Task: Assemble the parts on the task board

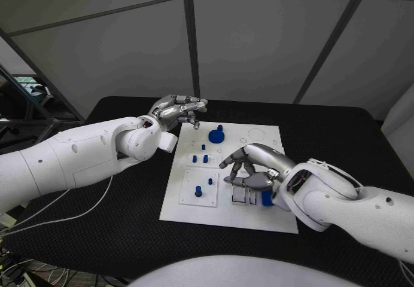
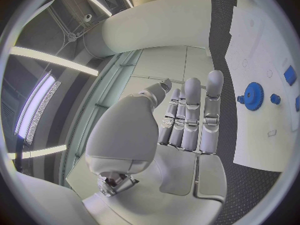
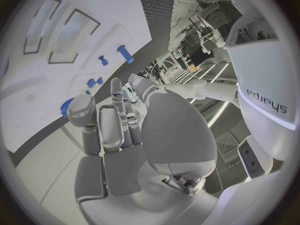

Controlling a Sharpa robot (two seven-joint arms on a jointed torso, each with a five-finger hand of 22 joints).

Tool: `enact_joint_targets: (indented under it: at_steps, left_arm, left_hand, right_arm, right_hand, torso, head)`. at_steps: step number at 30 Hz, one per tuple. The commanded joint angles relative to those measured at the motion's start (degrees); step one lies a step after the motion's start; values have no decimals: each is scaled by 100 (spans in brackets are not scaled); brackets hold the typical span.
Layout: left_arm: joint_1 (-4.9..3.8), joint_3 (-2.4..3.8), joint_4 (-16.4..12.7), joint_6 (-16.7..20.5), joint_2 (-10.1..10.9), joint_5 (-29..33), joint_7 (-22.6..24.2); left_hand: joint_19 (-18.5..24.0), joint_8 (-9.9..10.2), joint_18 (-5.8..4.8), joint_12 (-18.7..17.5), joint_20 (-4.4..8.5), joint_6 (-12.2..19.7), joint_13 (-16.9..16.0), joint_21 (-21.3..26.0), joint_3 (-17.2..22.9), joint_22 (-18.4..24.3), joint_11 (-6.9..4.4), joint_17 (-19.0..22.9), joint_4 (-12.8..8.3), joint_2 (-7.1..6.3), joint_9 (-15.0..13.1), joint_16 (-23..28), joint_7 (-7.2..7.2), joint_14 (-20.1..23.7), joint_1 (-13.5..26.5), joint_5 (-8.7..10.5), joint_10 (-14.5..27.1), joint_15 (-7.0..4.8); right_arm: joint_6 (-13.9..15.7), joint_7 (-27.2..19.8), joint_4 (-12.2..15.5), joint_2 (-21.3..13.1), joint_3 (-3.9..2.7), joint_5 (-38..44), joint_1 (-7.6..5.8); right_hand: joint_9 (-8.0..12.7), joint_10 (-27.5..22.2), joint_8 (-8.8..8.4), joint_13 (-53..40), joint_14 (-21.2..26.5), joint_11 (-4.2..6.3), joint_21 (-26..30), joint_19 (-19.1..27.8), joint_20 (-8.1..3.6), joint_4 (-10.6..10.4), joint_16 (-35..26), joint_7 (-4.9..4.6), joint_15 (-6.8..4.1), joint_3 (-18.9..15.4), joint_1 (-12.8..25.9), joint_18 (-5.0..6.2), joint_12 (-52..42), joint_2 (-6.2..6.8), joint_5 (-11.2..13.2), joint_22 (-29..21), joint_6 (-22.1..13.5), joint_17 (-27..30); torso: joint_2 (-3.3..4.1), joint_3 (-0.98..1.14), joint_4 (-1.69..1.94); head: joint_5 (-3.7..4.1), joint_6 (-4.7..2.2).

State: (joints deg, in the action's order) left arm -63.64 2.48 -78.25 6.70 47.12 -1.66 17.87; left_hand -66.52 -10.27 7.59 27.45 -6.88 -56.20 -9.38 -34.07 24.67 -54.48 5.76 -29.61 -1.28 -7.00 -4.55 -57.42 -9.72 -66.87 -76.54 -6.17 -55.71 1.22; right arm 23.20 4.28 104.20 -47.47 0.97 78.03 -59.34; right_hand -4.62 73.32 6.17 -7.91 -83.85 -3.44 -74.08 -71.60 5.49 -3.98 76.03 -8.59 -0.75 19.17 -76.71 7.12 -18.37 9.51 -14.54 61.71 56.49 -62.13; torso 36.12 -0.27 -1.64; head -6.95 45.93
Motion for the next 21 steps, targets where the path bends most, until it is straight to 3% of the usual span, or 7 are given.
enact_joint_targets:
  at_steps: [1,4,7,9,16,19,21]
  left_arm:
    - [5,3,9,-53,10,-14,4]
    - [12,2,3,-48,20,-14,5]
    - [15,2,-11,-44,30,-14,8]
    - [18,1,-22,-42,40,-14,10]
    - [23,0,-32,-28,68,-14,13]
    - [24,0,-37,-30,61,-14,16]
    - [25,0,-44,-36,56,-14,17]
  left_hand:
    - [16,-8,290,16,-5,40,9,8,-37,8,15,9,-7,54,7,-16,-17,40,-1,22,33,16]
    - [16,-8,290,16,-5,40,9,8,-37,8,15,9,-7,54,7,-16,-17,40,-1,22,33,16]
    - [16,-8,290,16,-5,40,9,8,-37,8,15,9,-7,54,7,-16,-17,40,-1,22,33,16]
    - [16,-8,290,16,-5,40,9,8,-37,8,15,9,-7,54,7,-16,-17,40,-1,22,33,16]
    - [16,-8,290,16,-5,40,9,8,-37,8,15,9,-7,54,7,-16,-17,40,-1,22,33,16]
    - [16,-8,290,16,-5,40,9,8,-37,8,15,9,-7,54,7,-16,-17,40,-1,22,33,16]
    - [16,-8,290,16,-5,40,9,8,-37,8,15,9,-7,54,7,-16,-17,40,-1,22,33,16]
  right_arm:
    - [351,276,160,-295,-18,-830,-8]
    - [286,591,270,-659,-35,-890,-13]
    - [427,871,309,-942,-39,-687,-11]
    - [627,1125,294,-1106,-36,-402,21]
    - [612,1817,317,-1377,-11,137,196]
    - [519,1974,350,-1392,-8,308,317]
    - [459,2041,339,-1367,-7,375,386]
  right_hand:
    - [-40,184,144,-276,-152,75,-106,-135,-41,-69,37,76,-79,-184,142,-135,-378,9,31,170,124,-27]
    - [-132,170,437,-1234,-246,209,-331,-400,-166,-246,278,187,-156,-548,309,-199,-1472,-29,21,534,255,-403]
    - [-202,359,642,-3358,-321,222,-474,-557,-173,-385,558,245,-200,-785,359,-266,-3372,-85,-12,778,251,-909]
    - [-257,557,778,-4725,-353,259,-547,-636,-174,-504,713,271,-239,-952,357,-299,-4516,-86,-287,903,248,-1197]
    - [-334,535,950,-5414,-350,231,-581,-669,-183,-832,777,272,-201,-1415,478,-301,-4980,-2,-613,973,158,-1306]
    - [-351,459,991,-5377,-332,228,-545,-629,-180,-1125,752,274,-197,-1814,725,-290,-4898,109,-1185,921,82,-1251]
    - [-367,452,1031,-5415,-328,223,-537,-623,-179,-1224,744,277,-192,-1999,688,-287,-4897,92,-1234,915,52,-1238]
  torso:
    - [-42,7,-44]
    - [-61,-10,-66]
    - [-68,-19,-87]
    - [-73,-16,-115]
    - [-88,-17,-149]
    - [-88,-27,-144]
    - [-88,-22,-151]
  head:
    - [121,-36]
    - [323,-61]
    - [538,-76]
    - [636,-77]
    - [763,-45]
    - [788,-37]
    - [794,-33]
